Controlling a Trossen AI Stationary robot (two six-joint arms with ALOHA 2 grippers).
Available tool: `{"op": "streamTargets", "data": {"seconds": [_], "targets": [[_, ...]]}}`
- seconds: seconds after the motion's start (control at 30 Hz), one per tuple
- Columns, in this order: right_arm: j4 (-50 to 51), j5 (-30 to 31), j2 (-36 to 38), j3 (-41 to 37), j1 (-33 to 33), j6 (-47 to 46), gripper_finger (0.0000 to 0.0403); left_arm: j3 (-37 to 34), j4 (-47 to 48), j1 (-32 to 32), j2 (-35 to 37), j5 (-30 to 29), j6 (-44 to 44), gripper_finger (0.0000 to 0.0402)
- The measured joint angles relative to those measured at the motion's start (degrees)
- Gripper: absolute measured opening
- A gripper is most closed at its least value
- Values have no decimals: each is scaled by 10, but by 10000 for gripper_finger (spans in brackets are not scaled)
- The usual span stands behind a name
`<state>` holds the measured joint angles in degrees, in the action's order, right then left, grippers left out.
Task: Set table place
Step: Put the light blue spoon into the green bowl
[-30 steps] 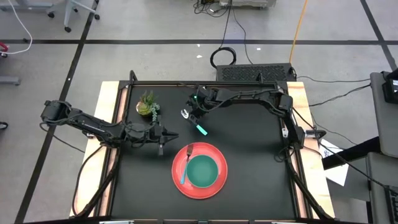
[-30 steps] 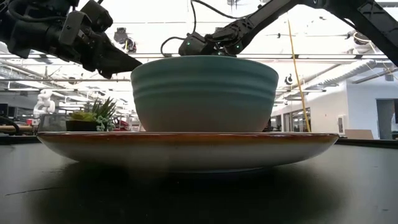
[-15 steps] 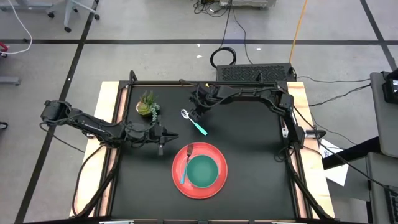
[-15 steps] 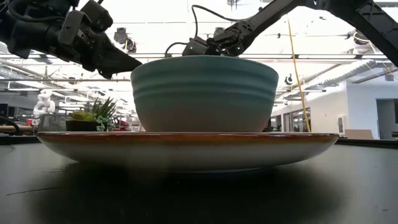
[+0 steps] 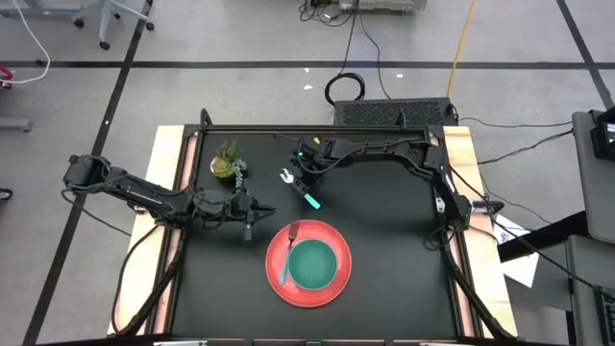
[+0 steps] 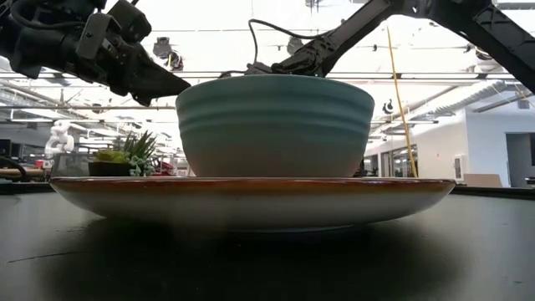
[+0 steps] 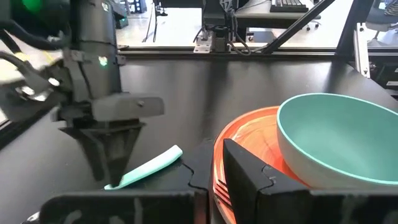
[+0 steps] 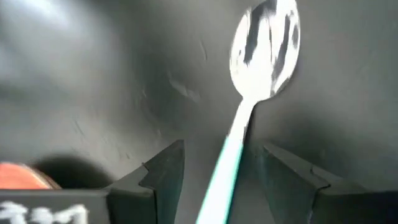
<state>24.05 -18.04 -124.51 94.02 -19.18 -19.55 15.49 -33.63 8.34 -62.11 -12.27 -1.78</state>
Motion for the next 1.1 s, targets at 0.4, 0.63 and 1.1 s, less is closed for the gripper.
{"op": "streamTargets", "data": {"seconds": [0.4, 0.63, 1.1], "targets": [[12, 13, -28, 2, 8, 13, 185, 0, 0, 0, 0, 0, 0, 40], [23, 47, -29, 2, 15, 35, 177, 0, 0, 0, 0, 0, 0, 40], [25, 91, -30, 1, 29, 72, 117, 0, 0, 0, 0, 0, 0, 40]]}}
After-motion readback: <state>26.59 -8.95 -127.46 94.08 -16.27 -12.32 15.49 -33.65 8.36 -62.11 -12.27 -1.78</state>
